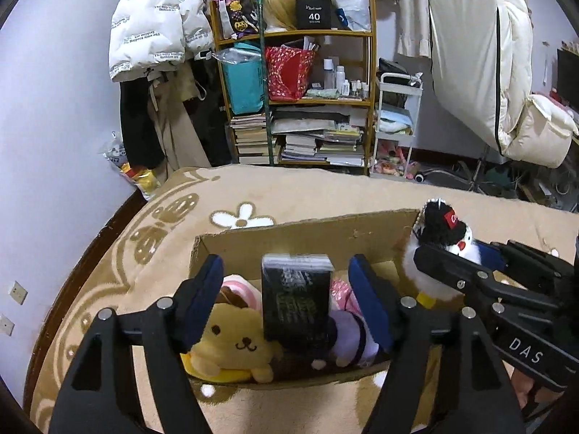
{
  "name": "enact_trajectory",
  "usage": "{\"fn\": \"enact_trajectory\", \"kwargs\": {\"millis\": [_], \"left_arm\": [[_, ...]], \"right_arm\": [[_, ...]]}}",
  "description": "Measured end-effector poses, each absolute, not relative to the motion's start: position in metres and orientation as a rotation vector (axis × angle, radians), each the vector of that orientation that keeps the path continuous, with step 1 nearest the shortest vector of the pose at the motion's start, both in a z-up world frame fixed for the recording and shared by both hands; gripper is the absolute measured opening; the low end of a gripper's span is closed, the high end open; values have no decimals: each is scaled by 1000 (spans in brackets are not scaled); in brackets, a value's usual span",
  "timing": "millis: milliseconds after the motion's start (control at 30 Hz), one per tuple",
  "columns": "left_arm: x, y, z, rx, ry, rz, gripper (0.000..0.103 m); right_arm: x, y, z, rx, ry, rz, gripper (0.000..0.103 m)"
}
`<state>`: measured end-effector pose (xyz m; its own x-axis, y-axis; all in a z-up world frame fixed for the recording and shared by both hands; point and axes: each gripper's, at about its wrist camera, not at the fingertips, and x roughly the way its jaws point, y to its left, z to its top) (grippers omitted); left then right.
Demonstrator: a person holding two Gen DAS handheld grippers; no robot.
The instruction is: Organize soft objects
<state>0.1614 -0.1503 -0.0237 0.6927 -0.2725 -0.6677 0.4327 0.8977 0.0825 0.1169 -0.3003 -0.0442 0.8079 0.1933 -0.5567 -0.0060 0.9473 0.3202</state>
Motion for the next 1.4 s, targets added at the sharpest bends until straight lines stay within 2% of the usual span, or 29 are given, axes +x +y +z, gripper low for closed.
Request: {"fn": "enact_trajectory", "kwargs": {"millis": [133, 333, 367, 467, 600, 633, 733, 800, 933, 1400], "left_arm": [[157, -145, -20, 251, 707, -376, 80], [138, -134, -12, 275, 691, -348, 89], [135, -132, -10, 277, 689, -341, 89], [127, -125, -5, 273, 690, -326, 90], [115, -116, 8, 259, 676, -312, 90], [112, -113, 11, 257, 672, -308, 91], [99, -104, 22, 248, 645, -291, 97], [91, -98, 29, 246, 628, -280, 97], [74, -85, 41, 237, 599, -256, 102], [19, -43, 68, 212, 524, -220, 102]], "right_arm": [[115, -301, -43, 319, 621, 107, 40], [107, -303, -34, 328, 598, 93, 53], [104, -303, -31, 325, 594, 87, 58], [96, -302, -22, 330, 577, 82, 65], [82, -301, -8, 332, 547, 75, 84], [78, -300, -4, 331, 540, 75, 86], [65, -296, 8, 317, 523, 68, 92], [59, -293, 15, 313, 513, 60, 102], [39, -291, 28, 316, 486, 50, 103], [-21, -278, 53, 267, 439, -13, 103]]}}
